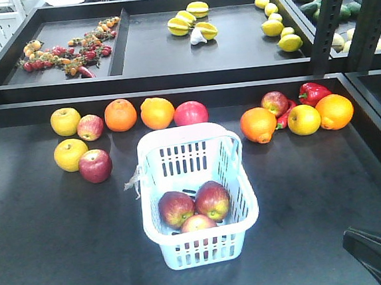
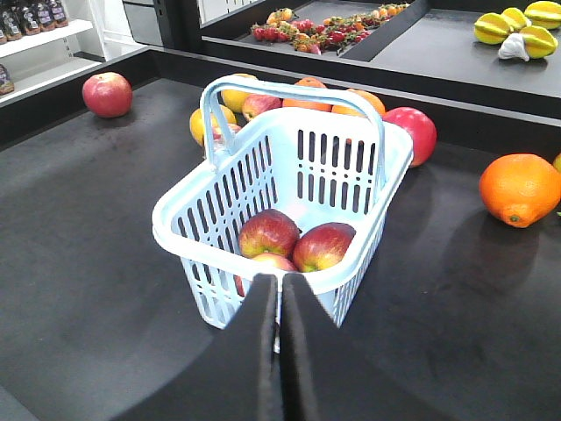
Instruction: Pick three apples into basket with both arms
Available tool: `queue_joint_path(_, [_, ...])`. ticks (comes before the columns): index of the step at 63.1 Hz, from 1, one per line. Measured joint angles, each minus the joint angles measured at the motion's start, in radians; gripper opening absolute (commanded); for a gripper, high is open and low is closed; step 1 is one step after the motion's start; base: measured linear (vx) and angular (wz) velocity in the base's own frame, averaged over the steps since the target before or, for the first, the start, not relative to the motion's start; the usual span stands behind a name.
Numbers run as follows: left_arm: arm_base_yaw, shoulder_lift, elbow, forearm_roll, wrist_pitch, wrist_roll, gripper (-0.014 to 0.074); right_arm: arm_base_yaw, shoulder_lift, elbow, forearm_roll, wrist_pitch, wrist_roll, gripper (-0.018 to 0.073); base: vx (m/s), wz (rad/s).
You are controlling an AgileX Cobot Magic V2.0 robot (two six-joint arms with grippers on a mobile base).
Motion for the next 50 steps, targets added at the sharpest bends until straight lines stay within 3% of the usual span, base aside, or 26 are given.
queue_joint_path(50, [0.0,0.0,0.0,0.0,0.0,0.0,-0.0008,0.0,0.0,0.001,-0.001,0.002,0.001,-0.0003,0.0,0.0])
